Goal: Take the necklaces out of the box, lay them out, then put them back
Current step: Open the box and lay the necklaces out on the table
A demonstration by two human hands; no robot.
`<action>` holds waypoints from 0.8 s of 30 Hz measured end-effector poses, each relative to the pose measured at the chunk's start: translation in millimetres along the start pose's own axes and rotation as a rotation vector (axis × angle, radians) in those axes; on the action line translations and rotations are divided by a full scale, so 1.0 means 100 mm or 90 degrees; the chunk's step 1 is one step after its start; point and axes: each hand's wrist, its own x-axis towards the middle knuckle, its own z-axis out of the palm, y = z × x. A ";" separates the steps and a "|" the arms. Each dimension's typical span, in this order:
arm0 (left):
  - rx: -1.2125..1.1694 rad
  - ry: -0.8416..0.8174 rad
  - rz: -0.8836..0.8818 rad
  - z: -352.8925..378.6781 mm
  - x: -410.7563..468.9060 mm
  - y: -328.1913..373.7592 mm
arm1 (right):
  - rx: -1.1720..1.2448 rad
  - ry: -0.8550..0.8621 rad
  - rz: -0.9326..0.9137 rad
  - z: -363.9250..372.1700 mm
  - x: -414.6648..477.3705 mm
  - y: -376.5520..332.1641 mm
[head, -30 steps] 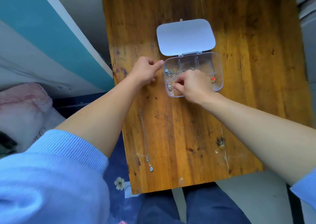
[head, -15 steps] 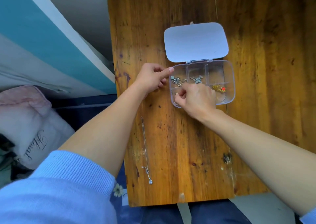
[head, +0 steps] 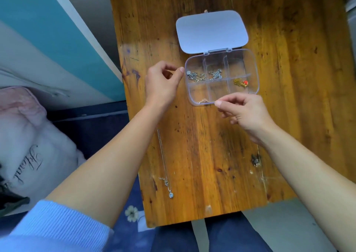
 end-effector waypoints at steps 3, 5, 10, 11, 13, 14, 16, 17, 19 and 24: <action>0.037 -0.062 0.075 0.08 -0.19 -0.07 | 0.106 -0.003 0.098 -0.06 0.03 0.03; 0.101 -0.124 0.106 0.17 -0.26 -0.13 | 0.153 -0.005 0.124 -0.11 0.03 0.06; 0.253 -0.235 0.212 0.34 -0.29 -0.16 | 0.212 -0.013 0.146 -0.16 -0.04 0.17; 0.290 -0.255 0.239 0.39 -0.29 -0.16 | 0.220 -0.018 0.144 -0.16 -0.06 0.19; 0.349 -0.271 0.287 0.47 -0.30 -0.17 | 0.233 -0.028 0.132 -0.17 -0.11 0.23; 0.370 -0.266 0.312 0.50 -0.32 -0.18 | 0.239 -0.033 0.127 -0.18 -0.15 0.25; 0.394 -0.255 0.355 0.50 -0.36 -0.19 | 0.251 -0.040 0.118 -0.20 -0.22 0.28; 0.390 -0.259 0.363 0.48 -0.40 -0.19 | 0.255 -0.042 0.114 -0.22 -0.26 0.30; 0.345 -0.293 0.341 0.39 -0.46 -0.19 | 0.261 -0.038 0.107 -0.24 -0.34 0.33; 0.166 -0.397 0.239 -0.08 -0.55 -0.18 | 0.226 0.020 0.092 -0.33 -0.56 0.46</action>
